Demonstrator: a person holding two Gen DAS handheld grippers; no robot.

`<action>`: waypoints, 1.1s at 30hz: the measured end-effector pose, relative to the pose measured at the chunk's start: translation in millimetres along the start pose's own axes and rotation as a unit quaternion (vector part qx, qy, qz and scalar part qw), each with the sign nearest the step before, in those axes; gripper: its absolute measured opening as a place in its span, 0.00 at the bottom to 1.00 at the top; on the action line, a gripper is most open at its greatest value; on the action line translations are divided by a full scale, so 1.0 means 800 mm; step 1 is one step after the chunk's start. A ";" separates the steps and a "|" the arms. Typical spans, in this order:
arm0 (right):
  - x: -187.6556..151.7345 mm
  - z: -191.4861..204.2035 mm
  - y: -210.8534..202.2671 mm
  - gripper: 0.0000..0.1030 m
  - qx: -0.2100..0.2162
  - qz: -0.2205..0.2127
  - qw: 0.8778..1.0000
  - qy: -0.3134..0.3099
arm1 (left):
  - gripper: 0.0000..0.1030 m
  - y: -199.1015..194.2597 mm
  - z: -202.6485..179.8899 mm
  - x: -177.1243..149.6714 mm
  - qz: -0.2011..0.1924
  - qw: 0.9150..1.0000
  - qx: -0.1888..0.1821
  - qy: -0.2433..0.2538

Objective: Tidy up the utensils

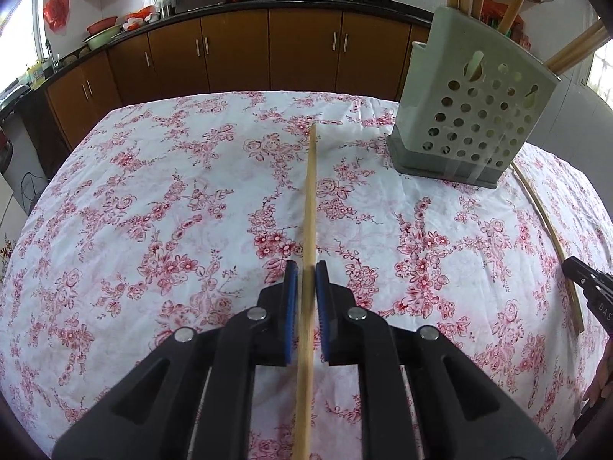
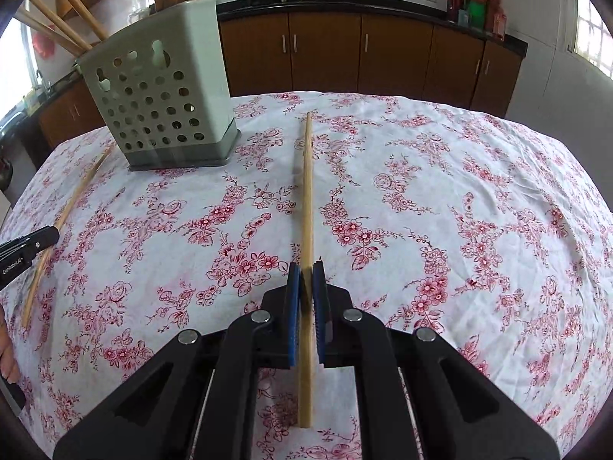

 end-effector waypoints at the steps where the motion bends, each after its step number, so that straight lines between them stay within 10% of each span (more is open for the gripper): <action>1: 0.000 0.001 0.000 0.08 0.000 0.000 1.000 0.000 | 0.13 0.000 0.001 0.000 0.000 1.000 -0.002 -0.001; 33: 0.001 0.000 0.000 0.08 0.000 0.000 1.000 0.000 | 0.16 0.000 -0.001 0.001 0.002 1.000 -0.004 0.002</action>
Point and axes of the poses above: each gripper's, at about its wrist camera, not at the fingertips, and y roughly the way its jaws point, z to its left, x to its top, the point moved 1 cm from there along y, roughly the way its jaws point, and after that the axes turned 8 degrees about -y, right-handed, at the moved point
